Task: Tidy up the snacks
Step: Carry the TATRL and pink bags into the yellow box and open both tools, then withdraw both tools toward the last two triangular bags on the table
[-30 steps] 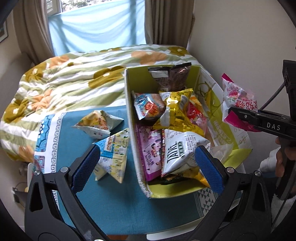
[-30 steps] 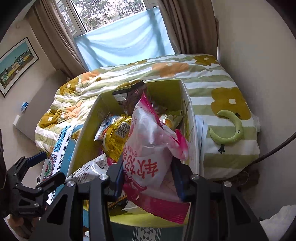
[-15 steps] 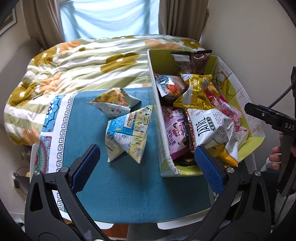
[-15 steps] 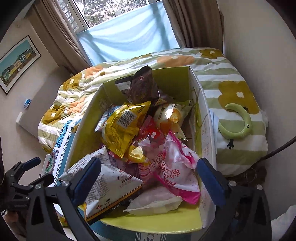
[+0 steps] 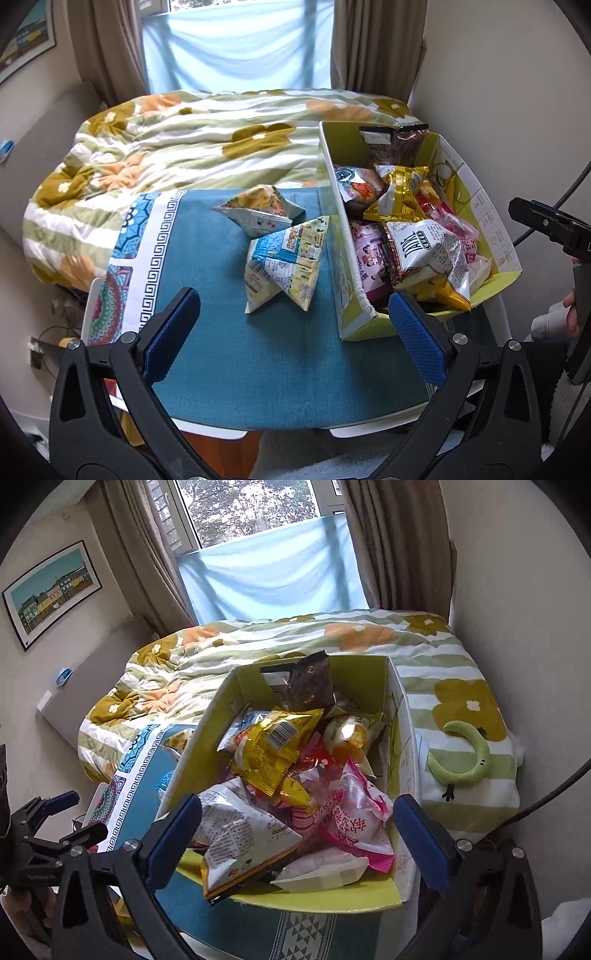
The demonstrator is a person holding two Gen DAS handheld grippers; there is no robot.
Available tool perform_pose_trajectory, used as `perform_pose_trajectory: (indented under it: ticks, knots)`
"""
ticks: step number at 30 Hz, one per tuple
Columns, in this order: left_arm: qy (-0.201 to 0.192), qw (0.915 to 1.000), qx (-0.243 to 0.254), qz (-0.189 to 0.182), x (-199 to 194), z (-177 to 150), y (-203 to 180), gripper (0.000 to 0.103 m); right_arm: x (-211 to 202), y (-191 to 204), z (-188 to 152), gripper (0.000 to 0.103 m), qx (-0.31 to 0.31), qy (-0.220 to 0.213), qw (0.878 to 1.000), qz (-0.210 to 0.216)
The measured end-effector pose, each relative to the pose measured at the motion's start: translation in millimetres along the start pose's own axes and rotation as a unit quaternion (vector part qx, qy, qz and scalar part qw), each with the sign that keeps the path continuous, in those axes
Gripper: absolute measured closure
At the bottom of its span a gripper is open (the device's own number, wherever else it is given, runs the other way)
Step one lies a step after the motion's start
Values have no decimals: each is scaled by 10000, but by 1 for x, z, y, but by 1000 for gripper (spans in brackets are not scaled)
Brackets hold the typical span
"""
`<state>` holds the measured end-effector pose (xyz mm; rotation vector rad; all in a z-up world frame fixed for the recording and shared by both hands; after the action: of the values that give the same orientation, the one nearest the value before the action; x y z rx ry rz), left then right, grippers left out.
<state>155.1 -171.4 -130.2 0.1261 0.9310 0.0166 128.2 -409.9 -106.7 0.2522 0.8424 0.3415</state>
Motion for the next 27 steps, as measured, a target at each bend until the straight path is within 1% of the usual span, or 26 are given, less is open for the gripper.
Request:
perform_pose_trajectory:
  ticks: [5, 8, 12, 16, 20, 24, 27]
  knots:
    - [-94, 9998, -121, 94, -6, 2, 28, 2, -3, 24, 5, 0, -74, -83, 9998, 159]
    - [-176, 9996, -203, 38, -6, 9, 45, 2, -1, 43, 7, 0, -81, -79, 9997, 221]
    - [-297, 9994, -151, -94, 1, 25, 67, 2, 5, 72, 11, 0, -229, -117, 9996, 129]
    - [-352, 9989, 95, -294, 14, 46, 89, 2, 20, 101, 14, 0, -210, -184, 9996, -4]
    - [-280, 9969, 373, -630, 33, 68, 109, 2, 38, 126, 16, 0, 111, -262, 9995, -169]
    - [-187, 9929, 694, -946, 56, 91, 122, 2, 58, 153, 17, 0, 381, -289, 9980, -405]
    - [-112, 9884, 976, -1156, 72, 109, 126, 2, 73, 173, 15, 0, 620, -296, 9960, -569]
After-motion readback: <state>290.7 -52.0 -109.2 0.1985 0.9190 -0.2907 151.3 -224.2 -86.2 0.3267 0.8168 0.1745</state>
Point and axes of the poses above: each gripper's, at about its wrist camera, not at the fingertips, and x roughly the way its jaws point, y to its left, z to its top, the point moved 3 cm from there along x, roughly the way its jaws point, and after that the axes turned 10 degrees about z, right-handed, at the moved point
